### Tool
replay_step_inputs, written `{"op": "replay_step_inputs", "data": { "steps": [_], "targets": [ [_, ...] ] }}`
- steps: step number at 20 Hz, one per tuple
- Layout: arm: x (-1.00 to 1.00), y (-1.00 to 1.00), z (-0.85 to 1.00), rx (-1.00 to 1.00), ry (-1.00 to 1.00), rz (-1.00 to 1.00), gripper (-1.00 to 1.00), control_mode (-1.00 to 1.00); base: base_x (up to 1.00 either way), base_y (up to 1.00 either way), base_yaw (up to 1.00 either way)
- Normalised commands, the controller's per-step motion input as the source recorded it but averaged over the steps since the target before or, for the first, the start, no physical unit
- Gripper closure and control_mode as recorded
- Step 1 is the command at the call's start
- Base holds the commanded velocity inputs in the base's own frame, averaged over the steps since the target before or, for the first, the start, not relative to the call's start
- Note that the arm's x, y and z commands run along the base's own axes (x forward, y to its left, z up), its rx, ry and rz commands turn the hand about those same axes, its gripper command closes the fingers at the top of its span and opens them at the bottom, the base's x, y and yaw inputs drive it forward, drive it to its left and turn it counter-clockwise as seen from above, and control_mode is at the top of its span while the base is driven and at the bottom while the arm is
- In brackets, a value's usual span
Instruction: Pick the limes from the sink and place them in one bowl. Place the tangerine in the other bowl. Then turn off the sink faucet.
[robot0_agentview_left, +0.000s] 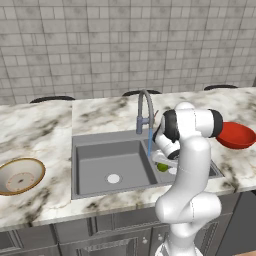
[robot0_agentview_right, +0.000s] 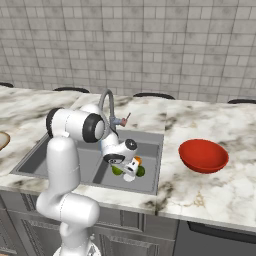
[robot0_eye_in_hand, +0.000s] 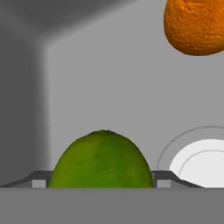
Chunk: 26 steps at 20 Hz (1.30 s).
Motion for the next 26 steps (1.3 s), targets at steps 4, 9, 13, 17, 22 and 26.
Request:
{"op": "replay_step_inputs", "data": {
  "steps": [4,9,13,17,22,26],
  "targets": [
    [0.00,-0.16,0.00,0.01,0.00,0.00,1.00,-1.00,0.00,0.00,0.00],
    [0.00,-0.14,0.00,0.01,0.00,0.00,1.00,-1.00,0.00,0.00,0.00],
    [-0.01,-0.16,0.09,0.01,-0.01,0.00,1.00,-1.00,0.00,0.00,0.00],
    [-0.20,-0.13,0.19,0.00,-0.06,0.00,1.00,-1.00,0.00,0.00,0.00],
    [-0.10,0.00,0.43,0.00,-0.04,0.00,1.00,-1.00,0.00,0.00,0.00],
    [-0.04,0.00,0.59,0.00,-0.03,0.00,1.00,-1.00,0.00,0.00,0.00]
  ]
}}
